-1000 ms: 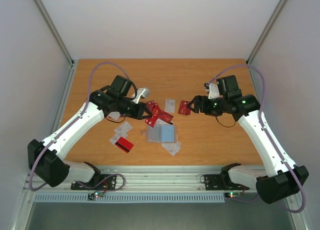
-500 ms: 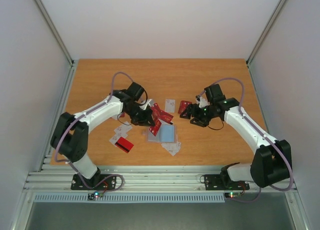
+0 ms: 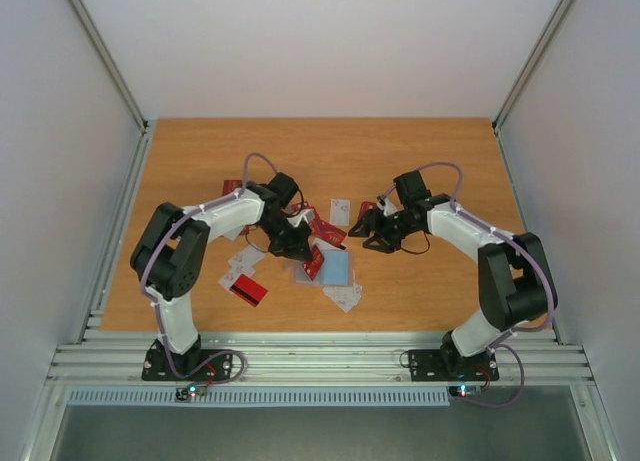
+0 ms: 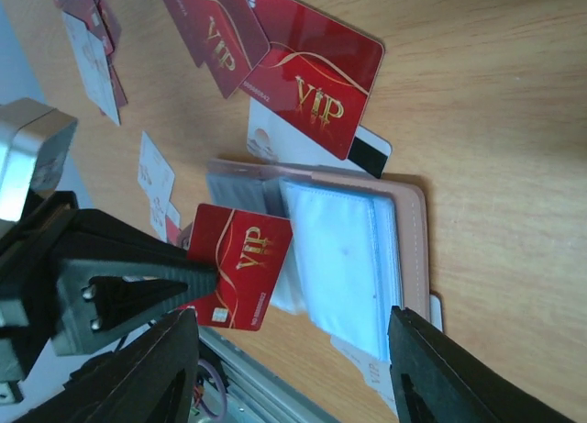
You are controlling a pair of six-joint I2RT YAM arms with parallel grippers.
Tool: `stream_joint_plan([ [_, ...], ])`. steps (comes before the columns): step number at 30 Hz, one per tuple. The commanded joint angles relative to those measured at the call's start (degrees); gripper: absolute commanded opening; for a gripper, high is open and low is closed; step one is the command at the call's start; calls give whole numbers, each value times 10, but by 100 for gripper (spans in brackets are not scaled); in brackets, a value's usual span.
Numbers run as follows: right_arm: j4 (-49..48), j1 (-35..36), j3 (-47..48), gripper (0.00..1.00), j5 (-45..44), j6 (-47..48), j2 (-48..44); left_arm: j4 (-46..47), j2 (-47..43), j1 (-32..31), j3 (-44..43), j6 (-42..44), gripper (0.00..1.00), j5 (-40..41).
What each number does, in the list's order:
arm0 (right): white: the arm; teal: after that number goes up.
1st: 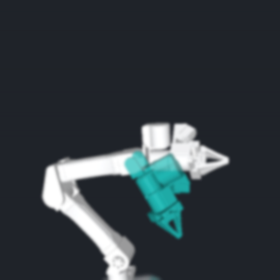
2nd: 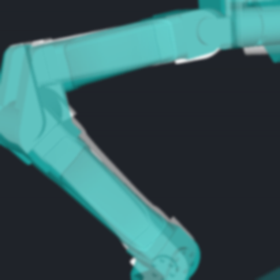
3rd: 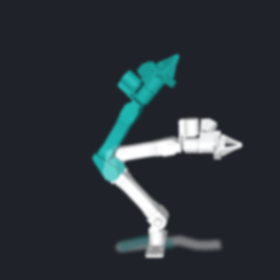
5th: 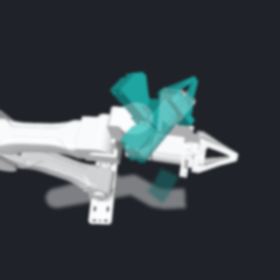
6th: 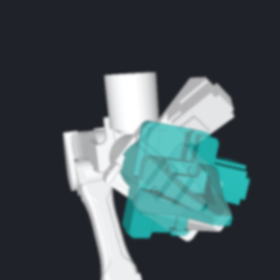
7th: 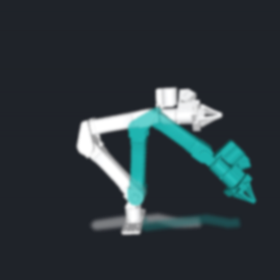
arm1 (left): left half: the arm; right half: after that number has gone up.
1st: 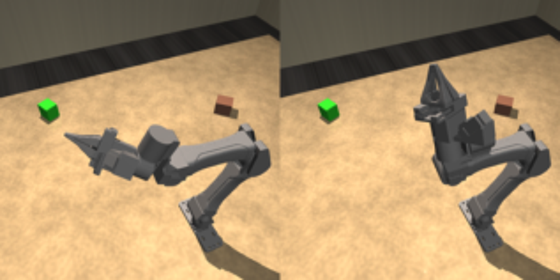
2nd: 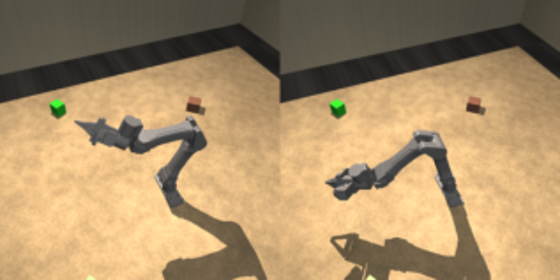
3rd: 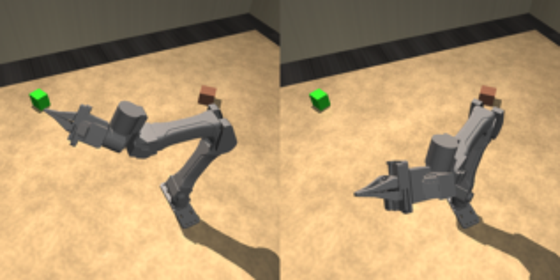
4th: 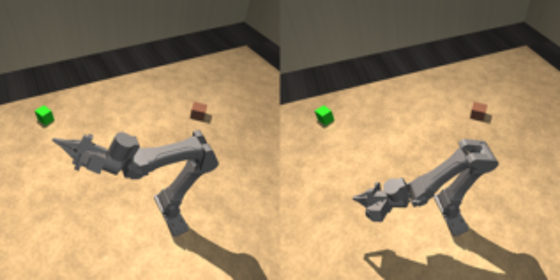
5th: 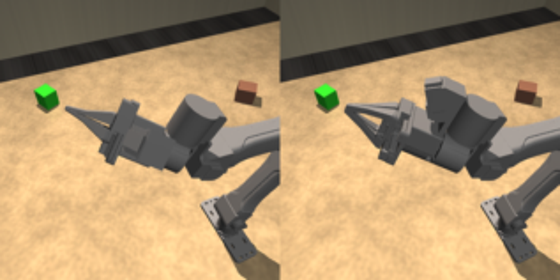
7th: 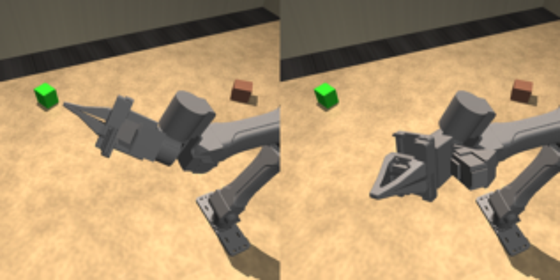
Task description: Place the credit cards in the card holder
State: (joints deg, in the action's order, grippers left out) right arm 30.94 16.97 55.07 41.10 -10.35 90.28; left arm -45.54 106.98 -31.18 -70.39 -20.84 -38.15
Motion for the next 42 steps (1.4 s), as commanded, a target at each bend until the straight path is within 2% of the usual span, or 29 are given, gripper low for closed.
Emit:
stream_joint_plan([
  [1,-42,-2,8,56,36,-4,30,7,16,2,-20,12,0,-19],
  [13,-58,-2,4,49,55,4,70,5,15,3,0,21,0,-8],
  [19,-78,-2,-8,44,68,3,89,45,24,3,14,11,0,-33],
  [26,-82,-1,-20,30,75,7,103,93,29,4,35,-21,0,-45],
  [37,-60,13,-63,27,63,25,89,155,15,4,75,-67,0,-38],
  [42,-74,26,-78,23,65,15,90,183,15,3,87,-85,0,-37],
])
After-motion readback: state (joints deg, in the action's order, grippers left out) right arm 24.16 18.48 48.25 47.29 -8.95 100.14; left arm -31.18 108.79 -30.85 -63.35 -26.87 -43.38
